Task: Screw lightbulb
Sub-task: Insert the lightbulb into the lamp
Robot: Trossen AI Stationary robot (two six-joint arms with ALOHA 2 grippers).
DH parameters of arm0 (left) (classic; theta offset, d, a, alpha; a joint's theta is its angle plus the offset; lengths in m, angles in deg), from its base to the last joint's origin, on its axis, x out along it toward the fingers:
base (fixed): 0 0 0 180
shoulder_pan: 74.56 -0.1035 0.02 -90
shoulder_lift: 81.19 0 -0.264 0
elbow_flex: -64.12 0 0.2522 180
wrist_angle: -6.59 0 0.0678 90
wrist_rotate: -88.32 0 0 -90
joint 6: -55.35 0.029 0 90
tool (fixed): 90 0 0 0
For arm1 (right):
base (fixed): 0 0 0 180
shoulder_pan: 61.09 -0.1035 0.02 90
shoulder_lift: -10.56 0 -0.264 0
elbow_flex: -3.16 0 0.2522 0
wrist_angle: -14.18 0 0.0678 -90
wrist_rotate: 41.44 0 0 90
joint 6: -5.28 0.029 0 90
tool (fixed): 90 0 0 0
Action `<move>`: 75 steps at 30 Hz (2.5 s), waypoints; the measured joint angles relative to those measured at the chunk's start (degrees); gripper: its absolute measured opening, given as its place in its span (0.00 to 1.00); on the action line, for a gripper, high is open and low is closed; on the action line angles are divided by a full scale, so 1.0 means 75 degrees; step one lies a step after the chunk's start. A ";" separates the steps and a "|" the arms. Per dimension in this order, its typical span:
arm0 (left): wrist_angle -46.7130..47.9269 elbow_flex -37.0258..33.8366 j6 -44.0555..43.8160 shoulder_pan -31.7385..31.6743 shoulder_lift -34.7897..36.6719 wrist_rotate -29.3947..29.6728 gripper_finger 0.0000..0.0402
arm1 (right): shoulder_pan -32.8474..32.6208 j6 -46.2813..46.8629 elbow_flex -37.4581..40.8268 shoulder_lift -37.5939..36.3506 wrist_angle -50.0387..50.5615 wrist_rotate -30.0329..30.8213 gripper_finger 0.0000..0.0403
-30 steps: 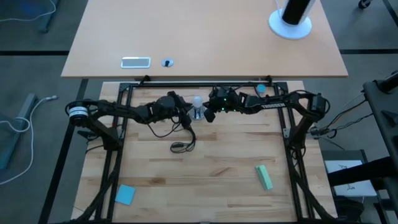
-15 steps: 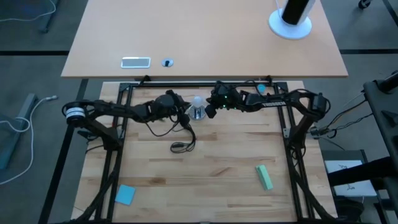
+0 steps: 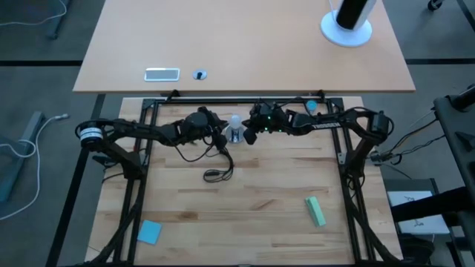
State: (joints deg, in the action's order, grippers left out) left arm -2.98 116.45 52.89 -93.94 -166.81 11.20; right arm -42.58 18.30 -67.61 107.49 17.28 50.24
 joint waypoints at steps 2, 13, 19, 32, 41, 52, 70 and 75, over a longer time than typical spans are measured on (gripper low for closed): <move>-0.0008 0.0000 -0.0025 -0.0003 0.0000 0.0100 0.10 | -0.0060 0.0002 0.0000 0.0000 -0.0020 -0.0008 0.00; 0.0445 0.0000 -0.0180 0.0164 0.0113 0.0144 0.10 | -0.0088 0.0097 0.0000 -0.0172 0.0582 0.0413 0.00; 0.0376 0.0000 -0.0074 0.0190 0.0086 0.0143 0.10 | 0.0014 -0.0006 0.0000 -0.0093 0.0363 0.0510 0.00; 0.0372 -0.0001 -0.0143 0.0192 0.0076 0.0152 0.10 | -0.0054 0.0061 0.0000 0.0099 -0.0043 0.0111 0.00; 0.0373 -0.0003 -0.0146 0.0192 0.0073 0.0150 0.10 | -0.0054 0.0064 0.0000 0.0099 -0.0036 0.0114 0.00; 0.0373 -0.0001 -0.0146 0.0192 0.0070 0.0149 0.10 | -0.0054 0.0064 0.0000 0.0099 -0.0036 0.0114 0.00; 0.0373 -0.0003 -0.0152 0.0192 0.0070 0.0146 0.10 | -0.0054 0.0055 0.0000 0.0102 -0.0036 0.0116 0.00; 0.0373 -0.0006 -0.0230 0.0192 0.0070 0.0146 0.10 | -0.0069 0.0054 0.0000 0.0102 -0.0076 -0.0082 0.00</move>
State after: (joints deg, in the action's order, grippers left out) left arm -0.18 116.41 51.16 -92.50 -166.29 12.30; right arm -43.09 18.70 -67.61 108.25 16.71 49.62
